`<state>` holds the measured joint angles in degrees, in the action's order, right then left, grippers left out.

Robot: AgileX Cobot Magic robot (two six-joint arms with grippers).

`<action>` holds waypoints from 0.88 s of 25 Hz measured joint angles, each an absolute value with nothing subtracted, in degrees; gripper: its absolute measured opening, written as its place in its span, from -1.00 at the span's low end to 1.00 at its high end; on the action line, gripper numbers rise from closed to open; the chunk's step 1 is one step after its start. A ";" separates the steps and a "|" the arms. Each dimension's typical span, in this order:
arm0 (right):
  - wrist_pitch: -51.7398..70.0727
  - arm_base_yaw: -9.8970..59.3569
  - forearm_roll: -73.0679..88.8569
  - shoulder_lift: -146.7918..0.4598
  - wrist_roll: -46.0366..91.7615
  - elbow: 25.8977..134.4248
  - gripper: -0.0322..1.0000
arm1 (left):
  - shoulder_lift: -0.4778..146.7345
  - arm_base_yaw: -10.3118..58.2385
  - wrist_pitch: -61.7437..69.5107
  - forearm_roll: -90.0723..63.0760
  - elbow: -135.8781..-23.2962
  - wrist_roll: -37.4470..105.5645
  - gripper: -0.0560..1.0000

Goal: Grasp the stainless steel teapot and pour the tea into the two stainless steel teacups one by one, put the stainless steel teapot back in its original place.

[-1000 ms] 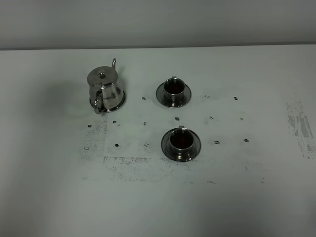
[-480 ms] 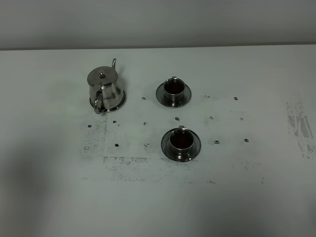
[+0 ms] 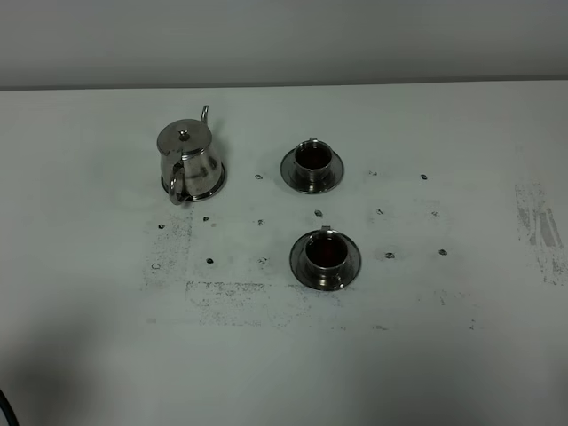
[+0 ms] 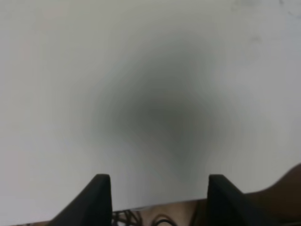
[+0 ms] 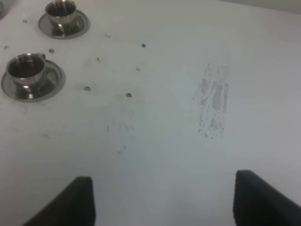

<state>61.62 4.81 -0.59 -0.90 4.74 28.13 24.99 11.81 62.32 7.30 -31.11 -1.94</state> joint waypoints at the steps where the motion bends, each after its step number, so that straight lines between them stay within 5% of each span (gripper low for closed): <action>1: 61.62 4.81 -0.59 -0.90 4.74 28.13 0.21 | 24.21 11.81 62.24 6.58 -30.76 -1.94 -0.06; 22: 61.62 4.81 -0.59 -0.90 4.74 28.13 0.21 | 18.74 11.77 59.62 4.92 -29.05 -1.96 -0.07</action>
